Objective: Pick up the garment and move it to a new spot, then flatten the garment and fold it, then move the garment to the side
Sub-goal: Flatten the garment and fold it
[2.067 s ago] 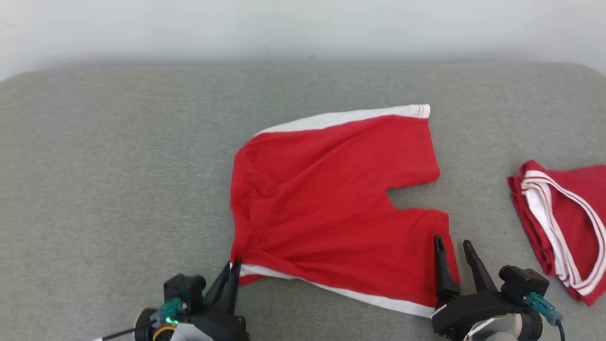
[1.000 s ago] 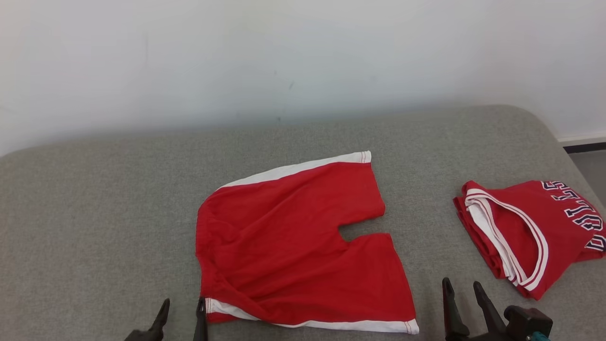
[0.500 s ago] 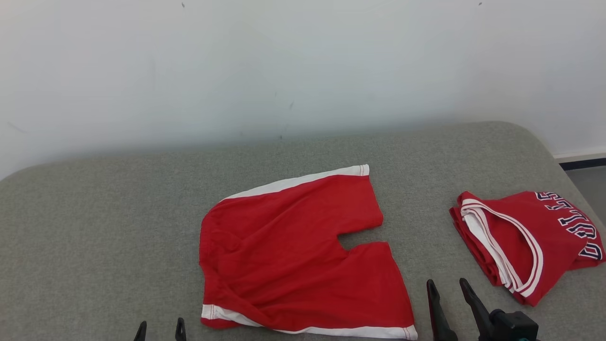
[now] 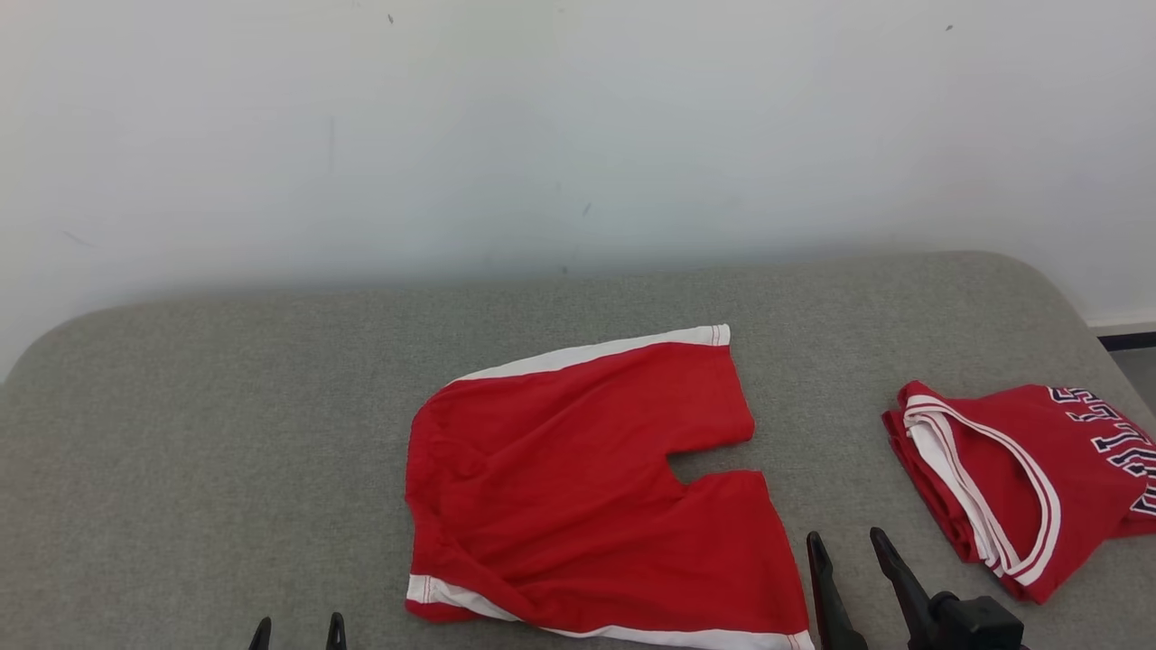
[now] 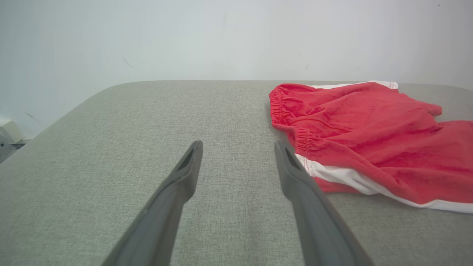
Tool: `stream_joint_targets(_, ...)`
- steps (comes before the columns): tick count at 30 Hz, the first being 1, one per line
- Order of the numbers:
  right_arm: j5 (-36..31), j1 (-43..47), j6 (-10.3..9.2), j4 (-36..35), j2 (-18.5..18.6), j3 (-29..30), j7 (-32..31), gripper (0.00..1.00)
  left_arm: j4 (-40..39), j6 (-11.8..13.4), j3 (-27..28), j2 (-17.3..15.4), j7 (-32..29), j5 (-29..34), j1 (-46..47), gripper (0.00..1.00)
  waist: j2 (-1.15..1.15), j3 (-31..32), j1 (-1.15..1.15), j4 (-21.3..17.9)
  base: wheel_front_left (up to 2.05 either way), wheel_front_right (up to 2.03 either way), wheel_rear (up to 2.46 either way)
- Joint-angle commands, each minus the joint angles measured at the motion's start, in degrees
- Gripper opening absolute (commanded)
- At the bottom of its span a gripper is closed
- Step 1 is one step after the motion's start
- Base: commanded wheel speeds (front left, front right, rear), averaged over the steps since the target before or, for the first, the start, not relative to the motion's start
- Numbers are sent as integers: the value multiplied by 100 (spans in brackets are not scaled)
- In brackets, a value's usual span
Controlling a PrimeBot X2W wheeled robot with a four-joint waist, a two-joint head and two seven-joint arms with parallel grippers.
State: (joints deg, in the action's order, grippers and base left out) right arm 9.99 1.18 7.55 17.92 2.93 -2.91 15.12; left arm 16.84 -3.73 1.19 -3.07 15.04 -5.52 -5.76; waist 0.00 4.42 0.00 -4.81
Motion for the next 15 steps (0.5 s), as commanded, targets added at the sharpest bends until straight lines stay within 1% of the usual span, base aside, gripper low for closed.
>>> stream_joint_targets(1,-9,37,-16,-3,-4,-6,-2,100,-5,-21,14,15,19,51,-63,100,0,0,0,37,0,0,0)
stream_joint_targets(7,0,26,-16,35,-3,-15,-2,100,-32,-69,2,19,19,105,-43,100,0,-45,0,144,0,0,0)
stream_joint_targets(15,-30,8,-16,97,-4,-39,-2,100,-2,-91,-86,21,19,44,-1,100,0,-157,0,140,0,0,0)
